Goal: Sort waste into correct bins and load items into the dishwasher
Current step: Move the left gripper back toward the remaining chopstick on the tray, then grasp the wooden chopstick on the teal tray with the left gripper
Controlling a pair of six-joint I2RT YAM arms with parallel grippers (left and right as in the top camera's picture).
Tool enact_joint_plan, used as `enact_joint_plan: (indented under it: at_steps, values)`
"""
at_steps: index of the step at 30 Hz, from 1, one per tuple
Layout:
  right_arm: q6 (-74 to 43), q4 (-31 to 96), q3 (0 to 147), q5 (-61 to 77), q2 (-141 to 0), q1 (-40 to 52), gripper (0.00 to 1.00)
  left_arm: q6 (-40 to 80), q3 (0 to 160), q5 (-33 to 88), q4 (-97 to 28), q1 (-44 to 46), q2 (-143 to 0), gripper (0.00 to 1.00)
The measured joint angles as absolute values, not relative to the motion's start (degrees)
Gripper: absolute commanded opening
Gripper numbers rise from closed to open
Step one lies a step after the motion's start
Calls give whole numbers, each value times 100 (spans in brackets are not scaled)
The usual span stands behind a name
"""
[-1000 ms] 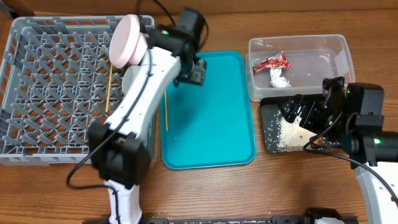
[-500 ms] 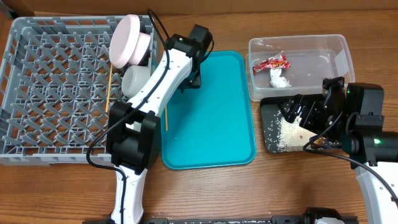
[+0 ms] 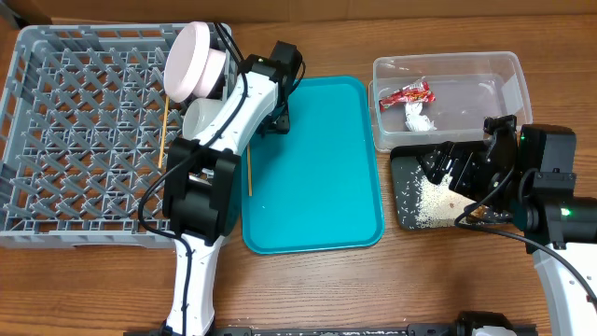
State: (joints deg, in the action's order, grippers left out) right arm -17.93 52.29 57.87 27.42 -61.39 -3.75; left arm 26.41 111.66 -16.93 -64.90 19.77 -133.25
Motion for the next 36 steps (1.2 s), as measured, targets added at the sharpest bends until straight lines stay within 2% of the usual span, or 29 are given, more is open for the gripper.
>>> enact_joint_plan:
  at_steps: [19,36]
  values:
    - [-1798,5227,5787,2744,-6139,-377,100,2333,10534,-1302,-5741,1629,-13238,59]
    - [-1796,5227,5787,2742,-6139,-377,100,2053,11463,-742,-6541,1640,-13353,59]
